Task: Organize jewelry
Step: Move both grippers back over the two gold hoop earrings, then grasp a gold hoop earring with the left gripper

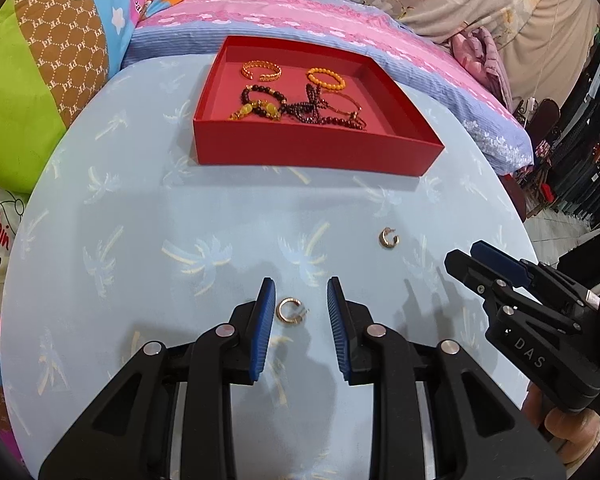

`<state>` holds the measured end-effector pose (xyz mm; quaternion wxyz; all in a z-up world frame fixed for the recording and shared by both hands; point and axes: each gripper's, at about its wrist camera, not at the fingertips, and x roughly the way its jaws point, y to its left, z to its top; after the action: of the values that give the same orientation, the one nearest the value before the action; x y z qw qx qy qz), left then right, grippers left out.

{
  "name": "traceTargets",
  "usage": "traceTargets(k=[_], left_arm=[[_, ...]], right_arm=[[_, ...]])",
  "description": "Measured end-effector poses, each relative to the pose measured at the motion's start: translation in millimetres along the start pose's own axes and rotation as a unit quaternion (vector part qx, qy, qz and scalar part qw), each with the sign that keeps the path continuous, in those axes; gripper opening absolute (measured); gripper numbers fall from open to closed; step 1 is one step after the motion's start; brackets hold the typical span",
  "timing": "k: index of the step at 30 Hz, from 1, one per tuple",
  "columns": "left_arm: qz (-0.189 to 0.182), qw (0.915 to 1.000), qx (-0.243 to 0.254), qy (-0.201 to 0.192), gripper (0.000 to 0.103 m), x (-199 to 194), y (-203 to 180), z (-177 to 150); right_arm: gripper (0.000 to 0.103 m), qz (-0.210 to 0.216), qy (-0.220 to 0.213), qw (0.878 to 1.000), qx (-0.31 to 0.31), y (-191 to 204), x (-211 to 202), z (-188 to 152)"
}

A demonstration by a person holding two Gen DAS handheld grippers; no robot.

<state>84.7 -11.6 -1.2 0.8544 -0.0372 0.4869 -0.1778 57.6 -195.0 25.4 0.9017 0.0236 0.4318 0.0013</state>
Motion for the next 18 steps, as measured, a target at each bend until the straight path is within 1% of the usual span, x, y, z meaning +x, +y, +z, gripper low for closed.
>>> traceTargets(k=[12, 14, 18], left_arm=[[0.003, 0.9998, 0.004, 0.019, 0.027, 5.8, 2.0, -25.5], [0.006, 0.9998, 0.002, 0.02, 0.029, 7.6, 3.6, -28.1], [0.009, 0.9998, -0.001, 0.018, 0.029, 11.6, 5.0, -28.5]], right_arm=[[0.035, 0.003, 0.018, 1.0, -0.001, 3.1, 5.0, -18.6], [0.035, 0.004, 0.022, 1.0, -0.002, 4.2, 6.3, -21.0], [0.035, 0.005, 0.025, 1.0, -0.003, 6.0, 9.1, -22.3]])
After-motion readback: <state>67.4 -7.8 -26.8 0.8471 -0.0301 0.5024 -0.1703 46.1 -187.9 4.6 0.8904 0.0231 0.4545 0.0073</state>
